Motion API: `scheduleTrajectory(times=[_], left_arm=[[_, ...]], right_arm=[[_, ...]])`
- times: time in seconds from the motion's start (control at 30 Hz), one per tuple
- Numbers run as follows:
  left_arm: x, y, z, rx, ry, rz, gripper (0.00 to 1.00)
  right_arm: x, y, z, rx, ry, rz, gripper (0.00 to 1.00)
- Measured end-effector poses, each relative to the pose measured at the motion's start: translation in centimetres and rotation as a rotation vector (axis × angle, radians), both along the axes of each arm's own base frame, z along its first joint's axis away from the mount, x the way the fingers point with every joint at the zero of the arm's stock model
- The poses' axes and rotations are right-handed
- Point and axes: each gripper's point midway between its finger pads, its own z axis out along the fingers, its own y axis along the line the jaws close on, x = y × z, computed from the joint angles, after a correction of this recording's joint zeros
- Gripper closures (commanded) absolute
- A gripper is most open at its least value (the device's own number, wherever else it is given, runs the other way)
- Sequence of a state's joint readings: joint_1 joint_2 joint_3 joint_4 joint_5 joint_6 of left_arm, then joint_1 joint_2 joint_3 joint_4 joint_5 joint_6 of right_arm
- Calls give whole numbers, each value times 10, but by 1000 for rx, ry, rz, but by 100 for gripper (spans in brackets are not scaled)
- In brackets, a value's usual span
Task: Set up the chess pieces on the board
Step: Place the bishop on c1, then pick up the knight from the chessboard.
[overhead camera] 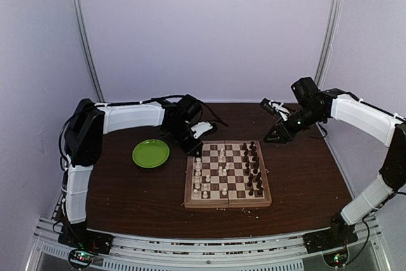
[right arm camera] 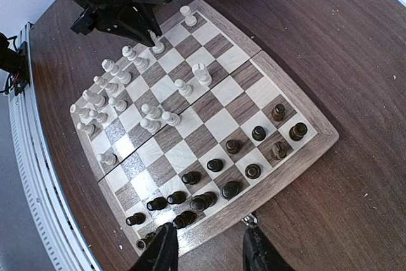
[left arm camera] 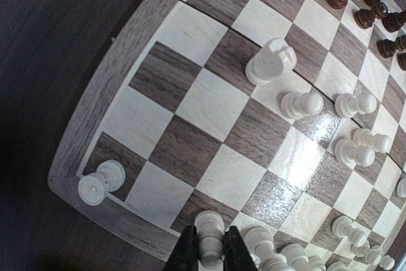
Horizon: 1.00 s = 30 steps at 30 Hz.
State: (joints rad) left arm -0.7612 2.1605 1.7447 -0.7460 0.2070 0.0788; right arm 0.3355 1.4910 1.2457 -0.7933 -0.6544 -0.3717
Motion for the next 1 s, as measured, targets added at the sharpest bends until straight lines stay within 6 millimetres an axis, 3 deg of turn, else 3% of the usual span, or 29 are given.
scheduleTrajectory(times=[0.2,0.63,0.77,1.0], left_arm=[[0,0,0,0,0,2,73],[1,-1,2,-3,-4,4,62],[10,-7,18,-26,-38,14,59],[28,-34,70,-136,-120,39,60]], right_arm=[[0,0,-1,-1,3,0,65],[1,0,1,0,-2,1,64],[1,1,1,0,-1,2,64],[1,1,-1,-2,2,3,64]])
